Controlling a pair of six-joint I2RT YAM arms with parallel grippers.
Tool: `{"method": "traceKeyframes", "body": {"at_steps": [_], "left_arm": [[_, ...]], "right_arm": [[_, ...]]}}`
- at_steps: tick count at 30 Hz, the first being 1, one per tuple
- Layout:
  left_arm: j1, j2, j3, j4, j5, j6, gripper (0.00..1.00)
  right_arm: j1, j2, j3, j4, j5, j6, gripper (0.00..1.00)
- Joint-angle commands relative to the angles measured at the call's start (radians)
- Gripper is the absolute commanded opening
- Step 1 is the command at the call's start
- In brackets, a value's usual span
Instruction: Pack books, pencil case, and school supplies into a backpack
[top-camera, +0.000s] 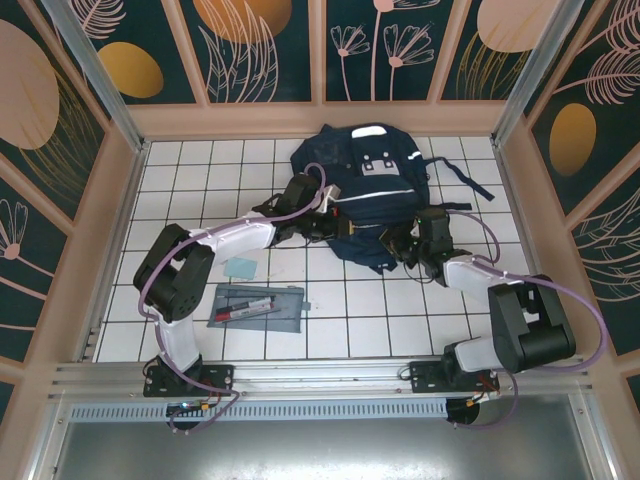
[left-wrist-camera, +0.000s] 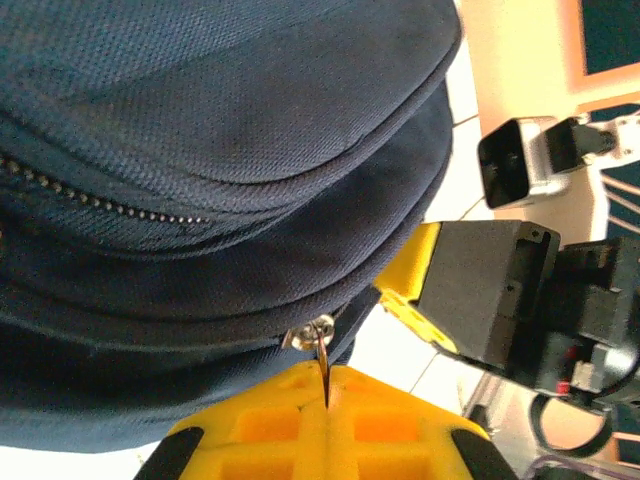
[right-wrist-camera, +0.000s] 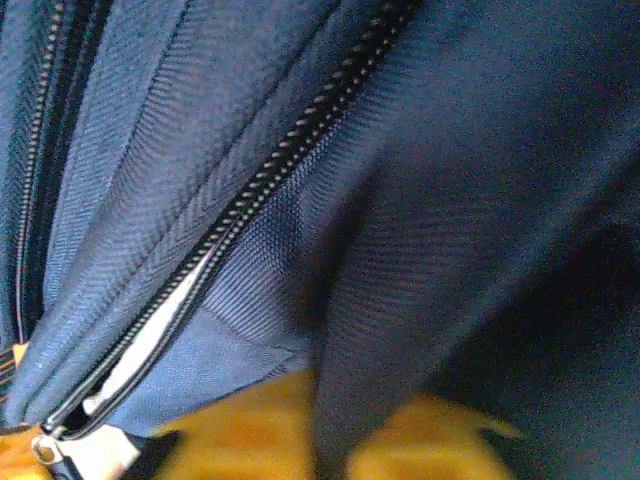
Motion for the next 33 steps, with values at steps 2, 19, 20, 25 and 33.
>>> {"method": "traceKeyframes", "body": {"at_steps": [2,19,20,25,33], "left_arm": [[0.029,-0.055,0.020,-0.180,-0.125,0.165,0.00],[0.088,-0.014,0.126,-0.209,-0.294,0.340,0.00],[0.082,-0.024,0.113,-0.195,-0.261,0.353,0.09],[0.073,-0.031,0.056,-0.158,-0.144,0.360,0.51],[0.075,0.001,-0.067,0.062,-0.088,0.135,0.63]], "right_arm": [[0.003,-0.049,0.004,0.028,0.104,-0.058,0.00],[-0.010,-0.123,-0.019,-0.009,0.083,-0.144,0.00],[-0.010,-0.122,-0.015,-0.016,0.088,-0.151,0.00],[-0.009,-0.112,0.005,-0.033,0.090,-0.174,0.00],[-0.008,-0.111,0.004,-0.018,0.077,-0.164,0.00]]}}
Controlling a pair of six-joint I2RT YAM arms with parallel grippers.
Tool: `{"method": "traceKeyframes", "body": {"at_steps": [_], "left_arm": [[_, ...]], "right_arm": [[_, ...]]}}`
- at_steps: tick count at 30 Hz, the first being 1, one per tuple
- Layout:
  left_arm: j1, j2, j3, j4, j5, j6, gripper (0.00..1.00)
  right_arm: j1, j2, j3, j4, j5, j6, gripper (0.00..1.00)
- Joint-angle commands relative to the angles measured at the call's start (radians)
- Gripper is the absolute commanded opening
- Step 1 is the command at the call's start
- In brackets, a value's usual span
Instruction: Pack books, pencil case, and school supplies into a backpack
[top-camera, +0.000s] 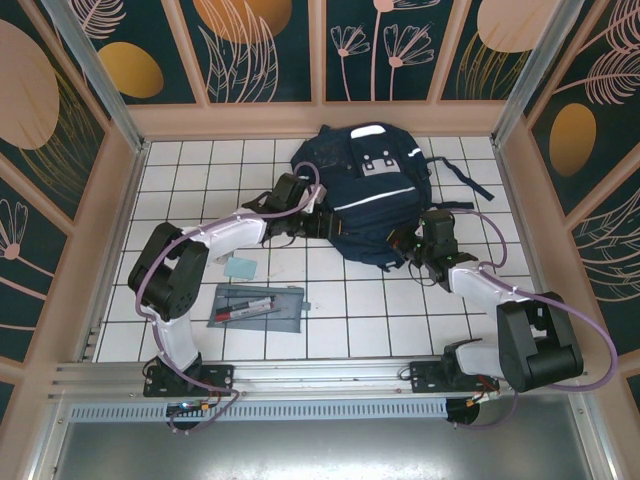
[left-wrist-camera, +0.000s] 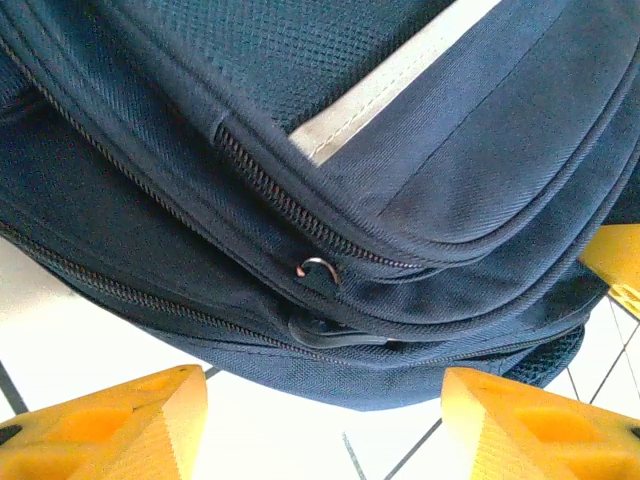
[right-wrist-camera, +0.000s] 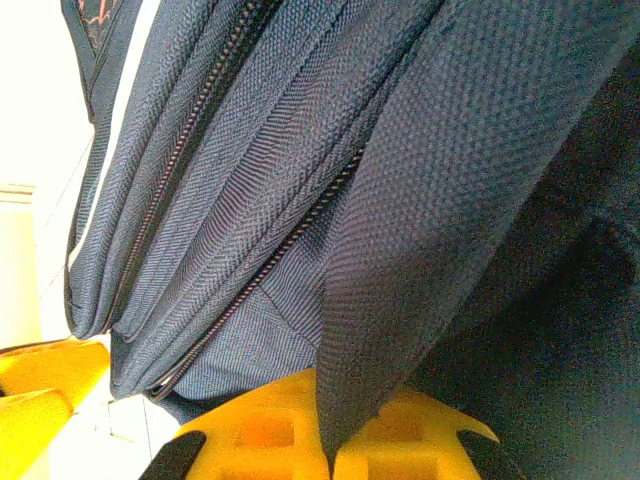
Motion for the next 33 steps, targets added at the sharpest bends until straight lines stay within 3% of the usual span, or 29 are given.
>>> {"method": "traceKeyframes", "body": {"at_steps": [1,10,23,27,33], "left_arm": [[0.003,0.015,-0.036,0.156,0.052,-0.117,0.62],[-0.002,0.092,-0.052,0.368,0.111,-0.266,0.51],[-0.028,0.126,-0.033,0.313,0.055,-0.198,0.57],[-0.033,0.147,-0.026,0.369,0.099,-0.224,0.56],[-0.052,0.181,0.005,0.441,0.185,-0.269,0.46]], "right_arm": [[-0.003,-0.010,0.025,0.034,-0.005,-0.029,0.00],[-0.002,-0.017,0.025,0.032,-0.006,-0.024,0.00],[-0.002,-0.007,0.024,0.057,-0.016,-0.016,0.00],[0.003,0.005,0.024,0.068,-0.020,-0.012,0.00],[0.004,0.012,0.021,0.070,-0.020,-0.008,0.00]]}}
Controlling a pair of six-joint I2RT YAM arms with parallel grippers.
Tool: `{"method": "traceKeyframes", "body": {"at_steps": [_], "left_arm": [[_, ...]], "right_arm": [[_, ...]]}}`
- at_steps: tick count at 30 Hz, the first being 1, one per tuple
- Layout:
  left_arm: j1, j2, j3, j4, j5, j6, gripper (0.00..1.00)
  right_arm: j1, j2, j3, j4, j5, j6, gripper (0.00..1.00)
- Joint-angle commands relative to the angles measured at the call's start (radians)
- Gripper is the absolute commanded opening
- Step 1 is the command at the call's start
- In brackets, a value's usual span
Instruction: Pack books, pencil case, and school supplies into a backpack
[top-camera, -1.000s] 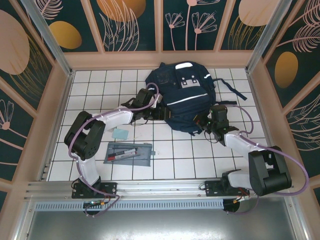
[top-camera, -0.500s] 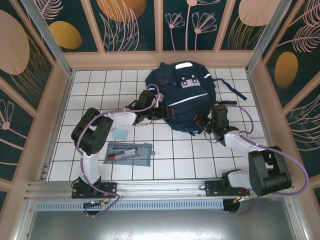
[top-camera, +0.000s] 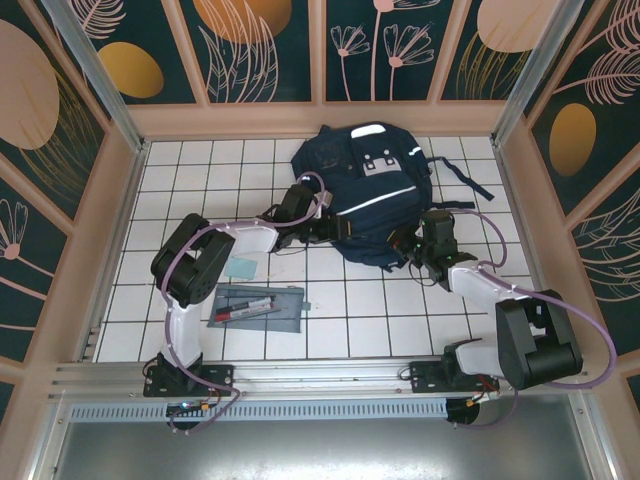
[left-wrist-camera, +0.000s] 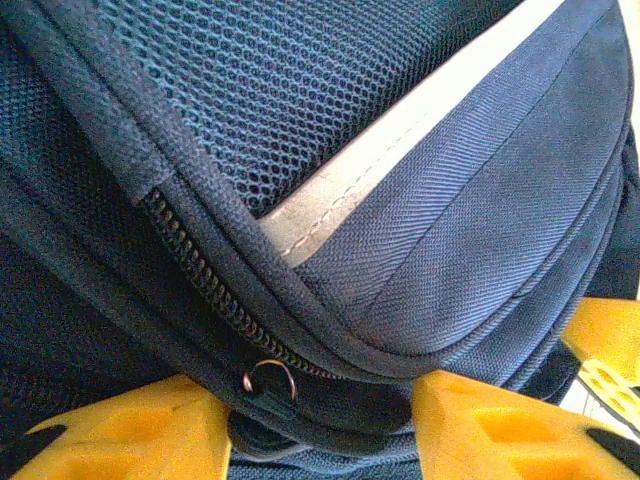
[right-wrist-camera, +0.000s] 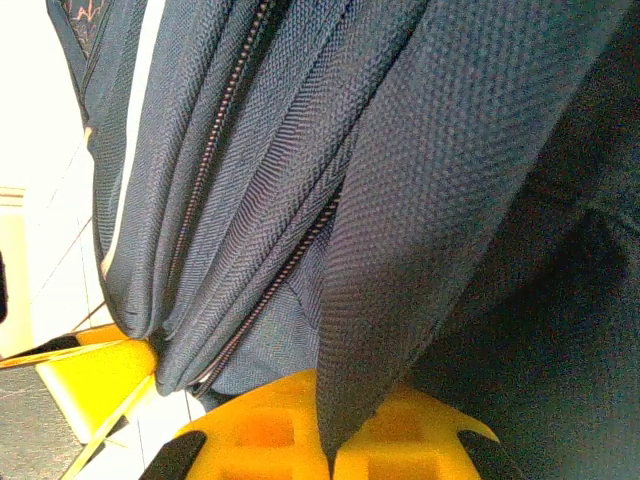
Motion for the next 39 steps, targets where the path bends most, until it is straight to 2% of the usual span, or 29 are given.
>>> {"method": "traceKeyframes", "body": {"at_steps": [1,8,15,18,19,21,24,25,29,33,39], "left_arm": [[-0.025,0.017,0.048,0.094,0.096,-0.032,0.43],[-0.025,-0.010,0.041,0.052,0.104,-0.001,0.15],[-0.025,-0.033,0.004,0.041,0.109,0.004,0.04],[-0.025,-0.044,0.000,0.011,0.111,0.015,0.06],[-0.025,-0.046,-0.001,0.004,0.113,0.015,0.11],[-0.026,-0.048,-0.005,-0.009,0.118,0.011,0.30],[-0.025,-0.064,-0.032,0.016,0.124,-0.006,0.36],[-0.024,-0.067,-0.040,0.025,0.127,-0.011,0.35],[-0.025,-0.078,-0.061,0.066,0.141,-0.032,0.14],[-0.025,-0.078,-0.065,0.073,0.145,-0.032,0.02],[-0.016,-0.097,-0.063,-0.017,0.104,0.028,0.00]], "right_arm": [[0.006,-0.002,0.017,0.070,-0.025,-0.008,0.00],[0.005,-0.006,0.004,0.081,-0.021,0.002,0.00],[0.006,-0.006,0.007,0.070,-0.007,0.001,0.00],[0.004,-0.007,0.005,0.072,-0.002,0.009,0.00],[0.004,-0.007,0.006,0.076,-0.002,0.010,0.00],[0.004,-0.007,0.008,0.083,-0.003,0.015,0.00],[0.004,-0.003,0.016,0.080,-0.004,0.013,0.00],[0.005,-0.002,0.017,0.078,-0.004,0.013,0.00],[0.005,0.002,0.019,0.078,-0.005,0.014,0.00],[0.005,0.002,0.019,0.075,-0.006,0.016,0.00],[0.004,-0.010,0.019,0.053,0.013,0.015,0.00]]}}
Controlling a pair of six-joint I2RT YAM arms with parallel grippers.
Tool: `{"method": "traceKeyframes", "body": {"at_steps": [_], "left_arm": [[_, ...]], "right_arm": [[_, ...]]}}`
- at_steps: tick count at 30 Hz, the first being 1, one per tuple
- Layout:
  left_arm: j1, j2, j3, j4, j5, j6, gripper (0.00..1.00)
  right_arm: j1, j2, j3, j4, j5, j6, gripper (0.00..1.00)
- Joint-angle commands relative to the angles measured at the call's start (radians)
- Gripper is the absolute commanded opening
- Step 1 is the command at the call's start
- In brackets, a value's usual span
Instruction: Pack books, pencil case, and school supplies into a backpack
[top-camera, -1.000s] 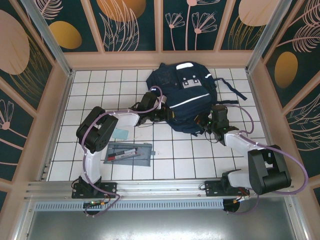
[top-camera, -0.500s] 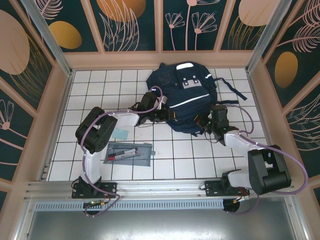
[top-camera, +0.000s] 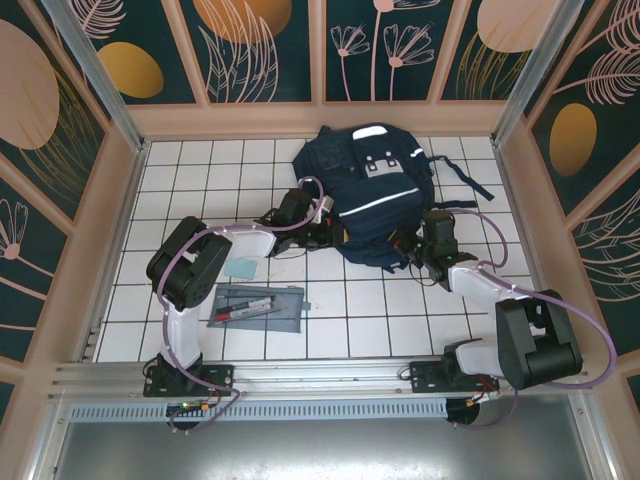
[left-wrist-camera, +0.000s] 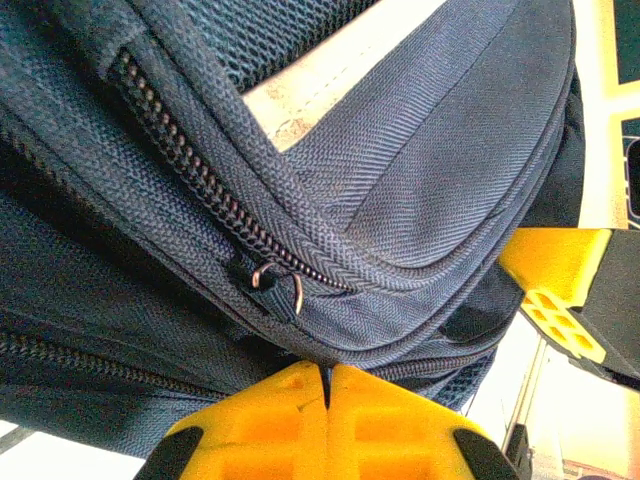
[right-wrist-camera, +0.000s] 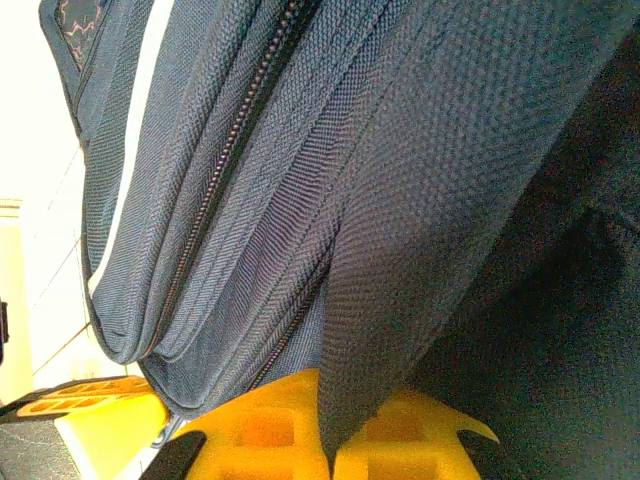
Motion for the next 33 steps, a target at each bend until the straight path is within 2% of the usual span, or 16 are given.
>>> {"method": "traceKeyframes", "body": {"at_steps": [1,8,14,17,20,26,30,33], "left_arm": [[0.001,-0.055,-0.007,-0.060,0.011,0.066,0.00],[0.108,-0.109,-0.051,-0.099,-0.051,0.105,0.00],[0.118,-0.086,0.012,-0.096,-0.069,0.119,0.00],[0.117,-0.071,0.014,-0.059,-0.048,0.091,0.00],[0.131,-0.069,-0.008,-0.034,-0.080,0.079,0.00],[0.215,-0.044,-0.108,0.222,-0.067,-0.074,0.00],[0.230,-0.026,-0.114,0.364,-0.059,-0.143,0.00],[0.229,-0.003,-0.100,0.455,0.012,-0.201,0.00]], "right_arm": [[0.007,-0.017,0.018,0.046,0.011,0.003,0.00],[-0.020,-0.084,0.005,-0.004,0.053,-0.012,0.00],[-0.029,-0.090,0.004,-0.010,0.043,-0.009,0.00],[-0.031,-0.094,0.006,-0.016,0.043,-0.012,0.00],[-0.040,-0.103,0.008,-0.023,0.036,-0.012,0.00],[-0.061,-0.115,0.008,-0.019,0.012,-0.005,0.00],[-0.066,-0.114,0.005,-0.006,-0.007,0.005,0.00],[-0.067,-0.111,0.002,0.011,-0.023,0.015,0.00]]}}
